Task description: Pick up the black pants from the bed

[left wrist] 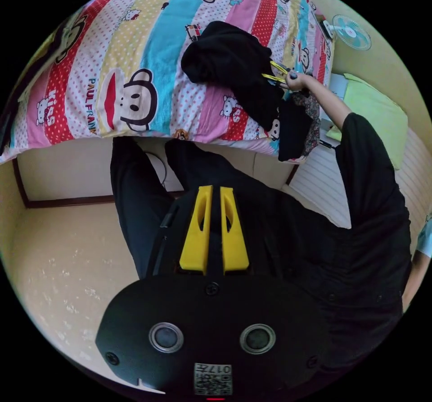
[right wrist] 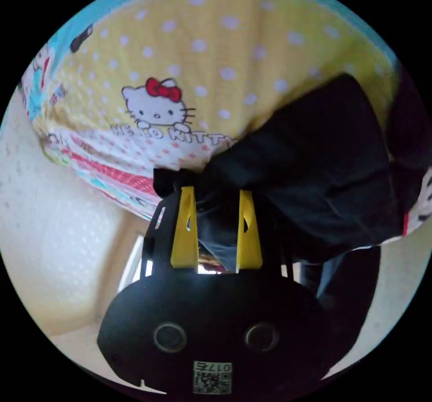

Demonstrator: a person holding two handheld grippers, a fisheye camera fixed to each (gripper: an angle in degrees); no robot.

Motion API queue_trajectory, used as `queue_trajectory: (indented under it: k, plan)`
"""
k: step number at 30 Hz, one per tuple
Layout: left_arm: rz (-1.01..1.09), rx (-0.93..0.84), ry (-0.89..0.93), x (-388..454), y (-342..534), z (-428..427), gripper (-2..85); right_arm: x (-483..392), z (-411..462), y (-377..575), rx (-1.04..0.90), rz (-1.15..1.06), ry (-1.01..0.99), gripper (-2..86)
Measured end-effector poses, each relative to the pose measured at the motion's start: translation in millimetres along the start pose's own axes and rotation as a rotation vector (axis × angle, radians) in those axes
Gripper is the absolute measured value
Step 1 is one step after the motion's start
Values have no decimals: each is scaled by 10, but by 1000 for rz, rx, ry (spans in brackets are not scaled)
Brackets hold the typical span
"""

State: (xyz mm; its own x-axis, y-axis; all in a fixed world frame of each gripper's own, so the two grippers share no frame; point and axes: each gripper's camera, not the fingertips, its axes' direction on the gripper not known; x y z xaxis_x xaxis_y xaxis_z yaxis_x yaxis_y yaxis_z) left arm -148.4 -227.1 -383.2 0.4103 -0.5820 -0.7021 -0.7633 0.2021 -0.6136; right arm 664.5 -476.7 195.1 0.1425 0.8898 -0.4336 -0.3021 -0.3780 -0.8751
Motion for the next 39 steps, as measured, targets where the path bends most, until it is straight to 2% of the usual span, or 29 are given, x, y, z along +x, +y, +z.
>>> queue_trajectory:
  k: [2,5,7,10,12,13,15,16,19,21,24,26,29,31,34,36,38,39]
  plan:
    - [-20,-4,78,-116,-32,-28,39,-82,-43,184,60,-294,106,85]
    - [22,50,282,-247,-83,-237,17,227,-164,889,243,-695,67,46]
    - [69,70,334,-327,-133,-456,-3,649,-257,1305,223,-833,-85,37]
    - [112,63,250,-410,-217,-696,-8,1506,-388,1880,76,-916,-427,29]
    - [154,37,205,-438,-310,-784,-9,1958,-467,2204,61,-943,-439,27]
    - [189,10,181,-441,-394,-816,-9,2229,-523,2417,84,-975,-354,26]
    - [232,-49,149,-423,-535,-824,-9,2656,-520,2597,114,-935,-183,26]
    - [267,-85,128,-379,-628,-822,-8,2991,-472,2595,122,-834,-123,27]
    - [422,-178,53,-114,-872,-747,0,3802,-332,2477,164,-516,-169,31]
    - [522,-250,-15,130,-1045,-618,19,4047,-264,2529,225,-451,-200,36]
    - [675,-387,-124,675,-1363,-280,73,4331,-112,2602,273,-364,-398,55]
    - [785,-451,-202,1098,-1565,-25,95,4578,17,2661,322,-298,-624,137]
    - [976,-489,-392,1841,-1928,480,100,4805,156,2748,405,-239,-830,206]
    - [1087,-477,-569,2349,-2257,976,100,4859,257,2754,432,-203,-846,217]
    - [1148,-484,-708,2756,-2656,1651,103,4910,541,2628,404,-89,-805,212]
    - [1167,-511,-748,2862,-2834,2058,113,4956,725,2527,406,-72,-848,202]
    - [1150,-531,-836,2813,-2983,2445,116,5008,1008,2362,367,-65,-991,178]
    - [1111,-555,-930,2685,-3068,2697,119,5013,1069,2334,357,-67,-1022,171]
